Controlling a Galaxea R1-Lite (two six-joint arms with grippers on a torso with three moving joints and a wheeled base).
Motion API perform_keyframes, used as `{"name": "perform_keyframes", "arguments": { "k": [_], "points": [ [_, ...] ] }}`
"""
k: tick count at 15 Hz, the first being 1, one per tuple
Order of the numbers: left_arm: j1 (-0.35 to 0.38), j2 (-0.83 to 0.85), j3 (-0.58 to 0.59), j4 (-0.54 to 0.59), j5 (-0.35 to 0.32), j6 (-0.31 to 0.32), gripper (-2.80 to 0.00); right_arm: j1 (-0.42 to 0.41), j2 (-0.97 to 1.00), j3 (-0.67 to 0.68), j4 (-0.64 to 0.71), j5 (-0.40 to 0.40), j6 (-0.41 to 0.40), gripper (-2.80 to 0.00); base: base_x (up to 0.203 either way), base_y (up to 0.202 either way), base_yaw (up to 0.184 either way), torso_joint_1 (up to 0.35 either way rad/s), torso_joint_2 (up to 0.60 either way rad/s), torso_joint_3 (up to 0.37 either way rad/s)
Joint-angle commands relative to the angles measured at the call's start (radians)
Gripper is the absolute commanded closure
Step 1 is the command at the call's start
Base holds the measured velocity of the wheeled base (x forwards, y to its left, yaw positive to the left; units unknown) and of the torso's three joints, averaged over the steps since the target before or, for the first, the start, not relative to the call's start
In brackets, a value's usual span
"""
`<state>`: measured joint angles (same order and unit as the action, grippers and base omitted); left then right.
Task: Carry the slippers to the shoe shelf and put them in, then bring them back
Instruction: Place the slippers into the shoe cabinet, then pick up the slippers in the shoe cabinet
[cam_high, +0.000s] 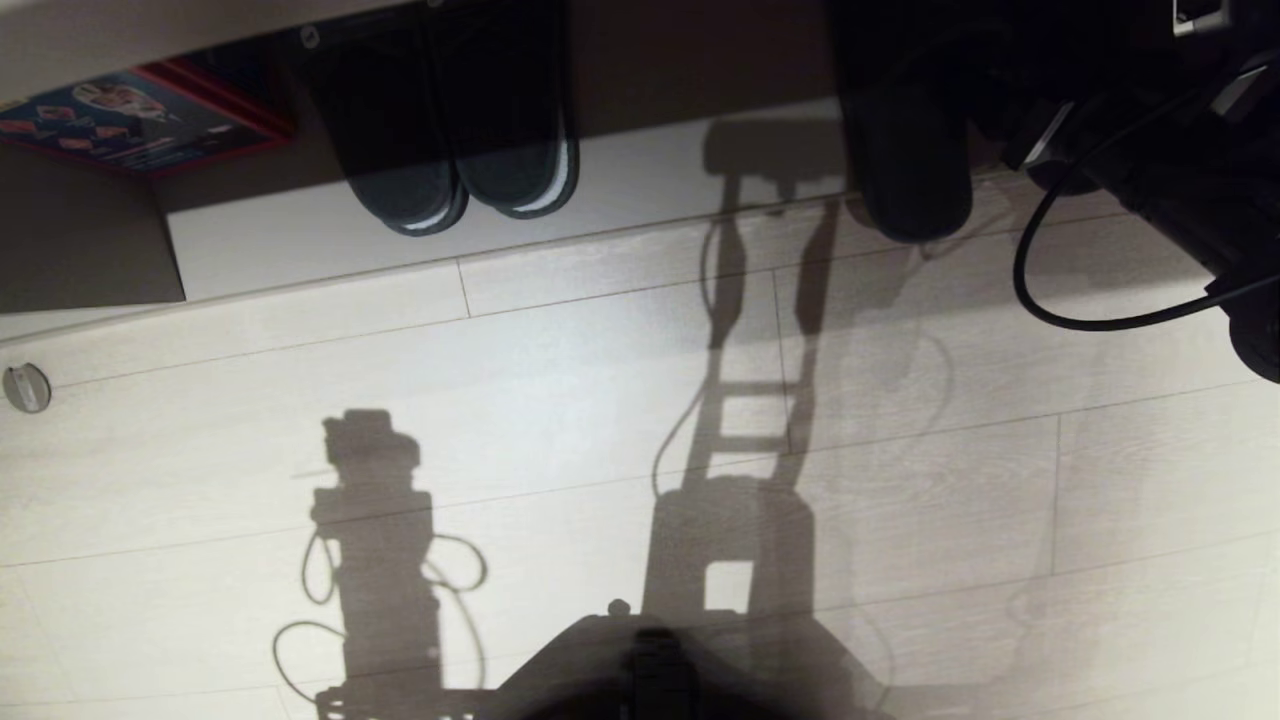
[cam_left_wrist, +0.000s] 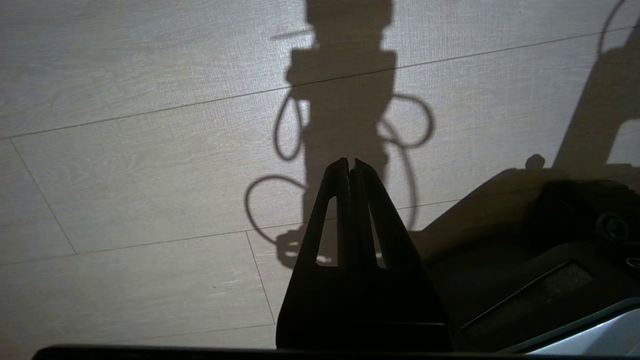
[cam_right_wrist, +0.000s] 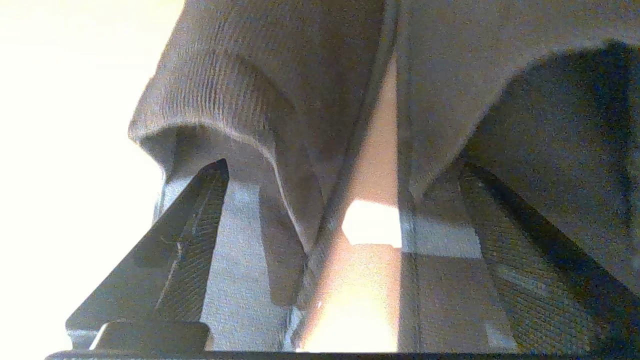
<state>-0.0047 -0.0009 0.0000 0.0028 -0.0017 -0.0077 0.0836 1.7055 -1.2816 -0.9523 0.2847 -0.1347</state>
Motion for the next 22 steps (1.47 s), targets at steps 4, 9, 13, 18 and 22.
{"name": "perform_keyframes", "arguments": {
  "k": [4, 9, 13, 18, 22],
  "points": [
    [0.0, -0.001, 0.002, 0.0, 0.0, 0.0, 0.0, 0.001, -0.105, 0.074, -0.002, 0.002, -0.018, -2.8, 0.0, 0.0, 0.0, 0.0, 0.0, 0.0],
    [0.0, -0.001, 0.002, 0.0, 0.0, 0.0, 0.0, 0.019, -0.284, 0.34, 0.004, -0.011, -0.072, -2.8, 0.0, 0.0, 0.0, 0.0, 0.0, 0.0],
    [0.0, 0.001, 0.002, 0.0, 0.0, 0.0, 0.0, 0.038, -0.54, 0.57, 0.046, -0.012, -0.075, 0.0, 0.0, 0.0, 0.0, 0.0, 0.0, 0.0],
    [0.0, -0.001, 0.002, 0.0, 0.0, 0.0, 0.0, 0.044, -0.934, 0.706, 0.36, -0.015, -0.075, 0.0, 0.0, 0.0, 0.0, 0.0, 0.0, 0.0],
    [0.0, -0.001, 0.002, 0.0, 0.0, 0.0, 0.0, 0.041, -1.217, 0.733, 0.612, -0.045, -0.076, 0.0, 0.0, 0.0, 0.0, 0.0, 0.0, 0.0]
  ]
}}
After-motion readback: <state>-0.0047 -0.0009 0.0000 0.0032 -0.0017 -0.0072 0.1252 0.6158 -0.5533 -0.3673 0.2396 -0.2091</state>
